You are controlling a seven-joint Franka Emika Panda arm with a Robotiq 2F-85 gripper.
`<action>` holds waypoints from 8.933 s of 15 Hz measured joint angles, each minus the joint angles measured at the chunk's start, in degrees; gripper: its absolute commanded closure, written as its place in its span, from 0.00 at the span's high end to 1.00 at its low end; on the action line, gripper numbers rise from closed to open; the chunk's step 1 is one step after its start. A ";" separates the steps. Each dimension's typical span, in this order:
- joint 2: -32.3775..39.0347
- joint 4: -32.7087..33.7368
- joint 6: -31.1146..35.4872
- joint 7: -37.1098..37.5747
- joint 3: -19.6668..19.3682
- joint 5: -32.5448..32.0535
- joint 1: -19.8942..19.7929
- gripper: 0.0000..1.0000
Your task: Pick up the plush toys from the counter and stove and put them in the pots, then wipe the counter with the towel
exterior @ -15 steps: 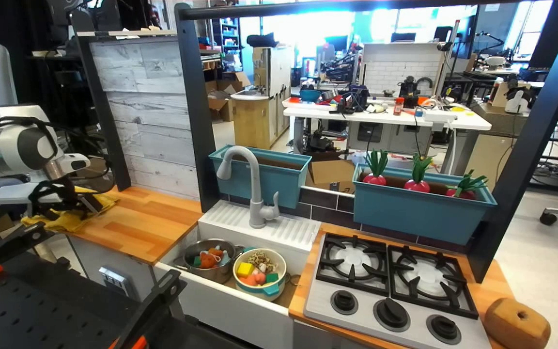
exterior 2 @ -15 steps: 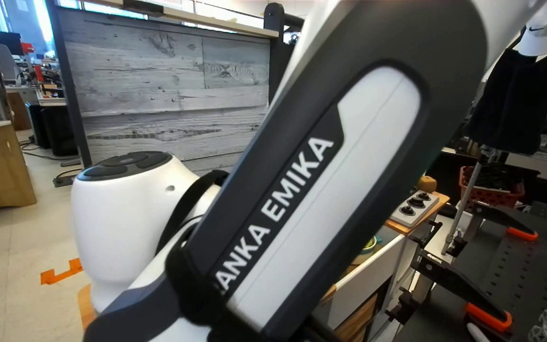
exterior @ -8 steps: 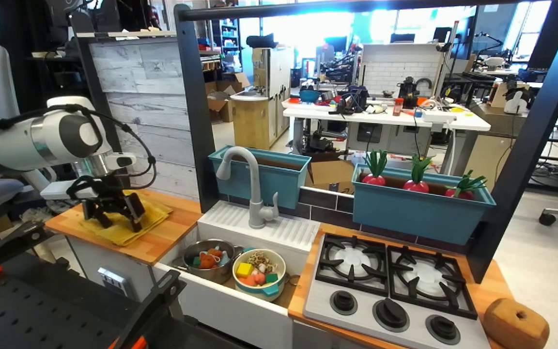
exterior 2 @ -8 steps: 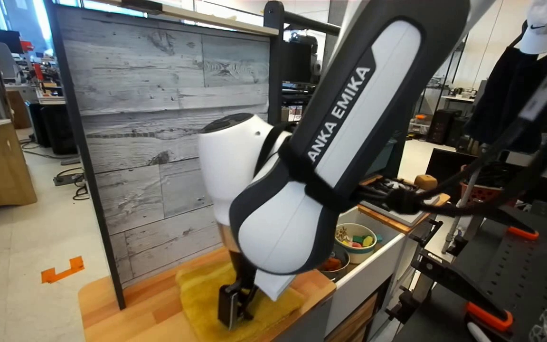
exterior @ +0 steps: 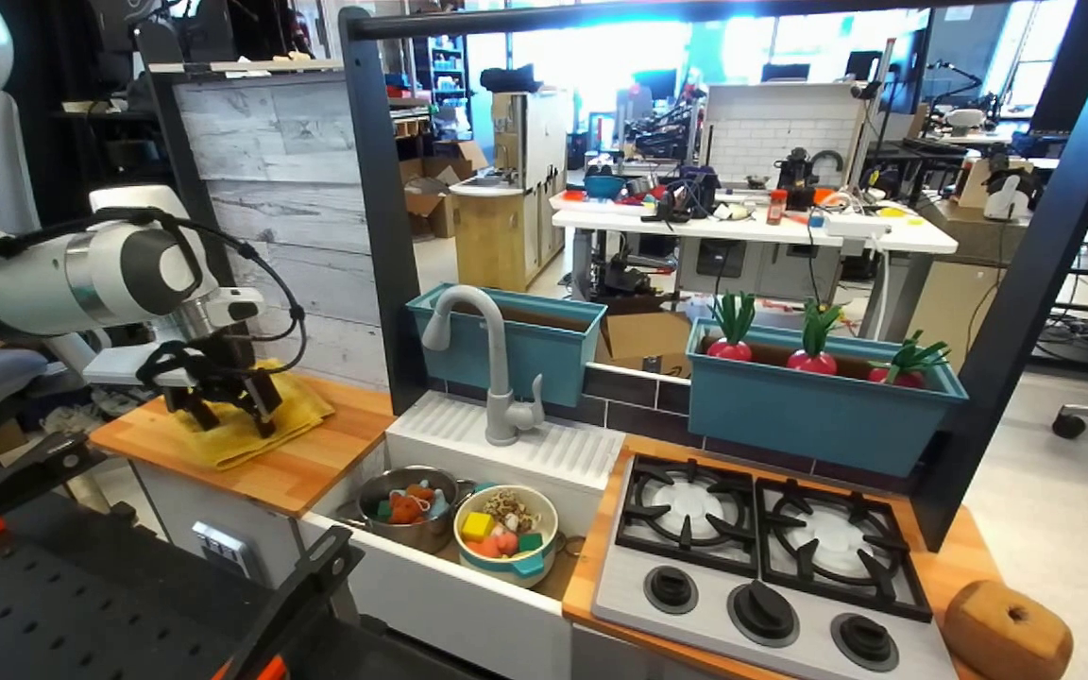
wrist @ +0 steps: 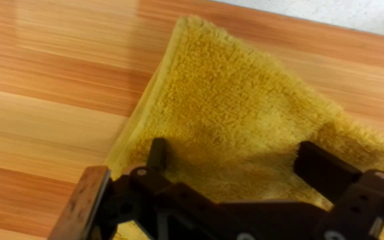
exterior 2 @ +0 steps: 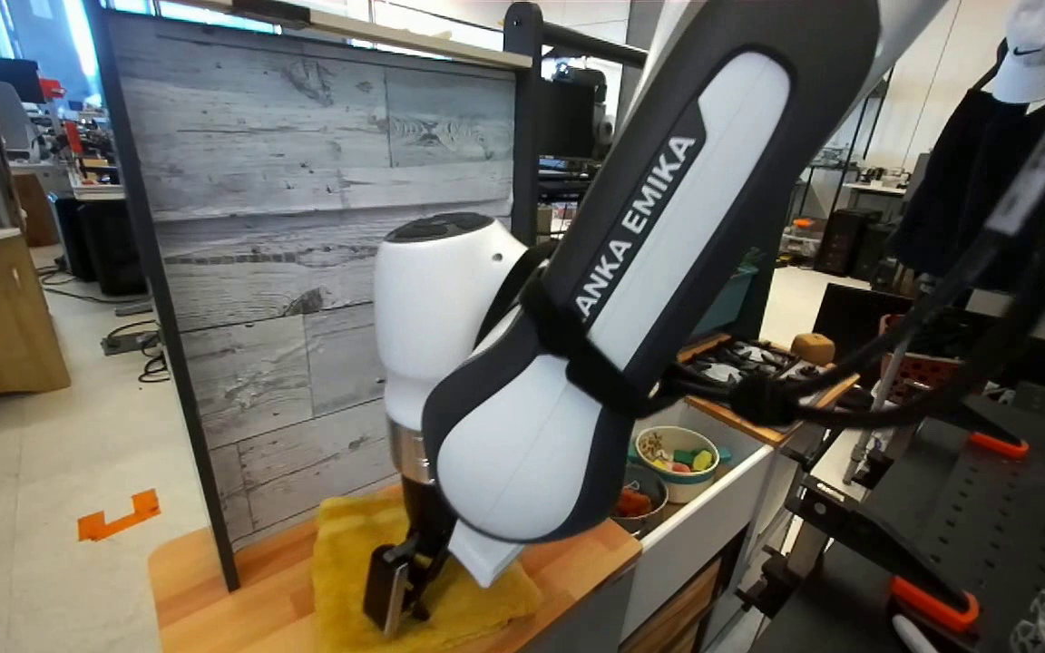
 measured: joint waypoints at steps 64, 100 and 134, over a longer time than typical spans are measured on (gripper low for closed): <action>6.50 11.10 -9.24 -2.12 9.07 0.50 -0.10 1.00; -4.15 -6.19 -1.10 1.29 -4.14 0.69 -1.25 1.00; 2.66 0.56 8.91 -3.46 12.99 14.09 -9.17 1.00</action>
